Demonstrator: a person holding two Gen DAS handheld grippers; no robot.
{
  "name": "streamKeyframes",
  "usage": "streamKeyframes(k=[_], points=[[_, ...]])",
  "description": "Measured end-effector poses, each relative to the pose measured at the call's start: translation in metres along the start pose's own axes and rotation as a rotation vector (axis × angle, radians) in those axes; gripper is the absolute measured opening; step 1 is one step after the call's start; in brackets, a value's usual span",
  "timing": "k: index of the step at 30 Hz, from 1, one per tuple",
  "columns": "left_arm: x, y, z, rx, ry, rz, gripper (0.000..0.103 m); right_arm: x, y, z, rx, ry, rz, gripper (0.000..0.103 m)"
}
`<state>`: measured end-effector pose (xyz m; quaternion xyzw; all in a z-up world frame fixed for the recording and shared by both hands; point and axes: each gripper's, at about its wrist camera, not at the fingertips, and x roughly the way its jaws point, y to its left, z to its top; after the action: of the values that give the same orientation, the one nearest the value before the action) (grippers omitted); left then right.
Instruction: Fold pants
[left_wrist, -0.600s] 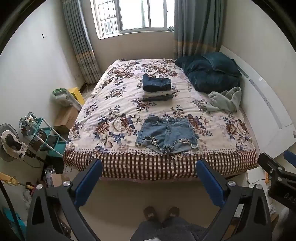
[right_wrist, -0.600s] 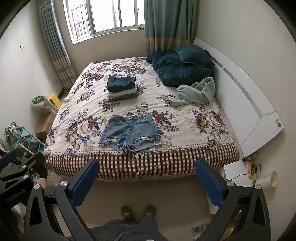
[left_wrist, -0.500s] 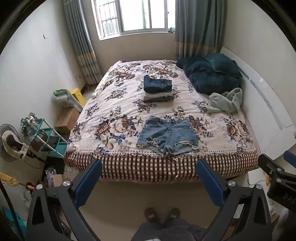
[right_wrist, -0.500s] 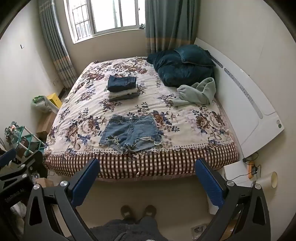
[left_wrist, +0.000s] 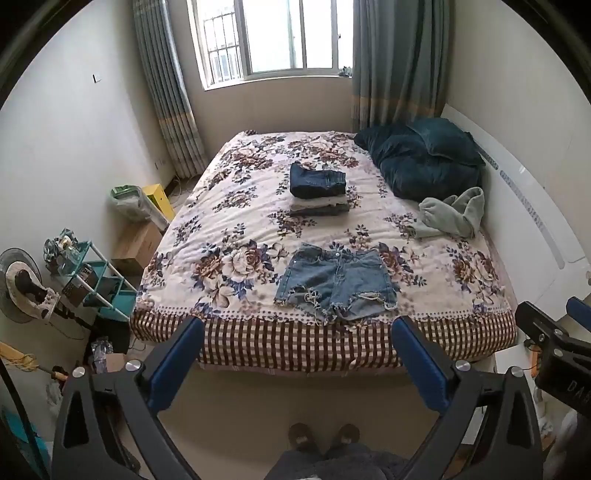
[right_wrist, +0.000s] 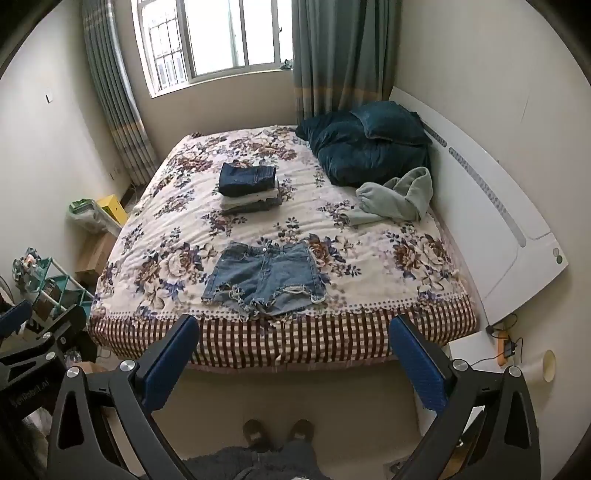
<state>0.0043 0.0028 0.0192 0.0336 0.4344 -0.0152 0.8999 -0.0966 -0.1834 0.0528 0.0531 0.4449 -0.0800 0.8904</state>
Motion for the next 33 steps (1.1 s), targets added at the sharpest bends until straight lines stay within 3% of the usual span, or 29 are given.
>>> streamKeyframes(k=[33], points=[[-0.001, -0.006, 0.004, 0.015, -0.021, 0.005, 0.103, -0.001, -0.003, 0.013, 0.005, -0.018, 0.005, 0.103]])
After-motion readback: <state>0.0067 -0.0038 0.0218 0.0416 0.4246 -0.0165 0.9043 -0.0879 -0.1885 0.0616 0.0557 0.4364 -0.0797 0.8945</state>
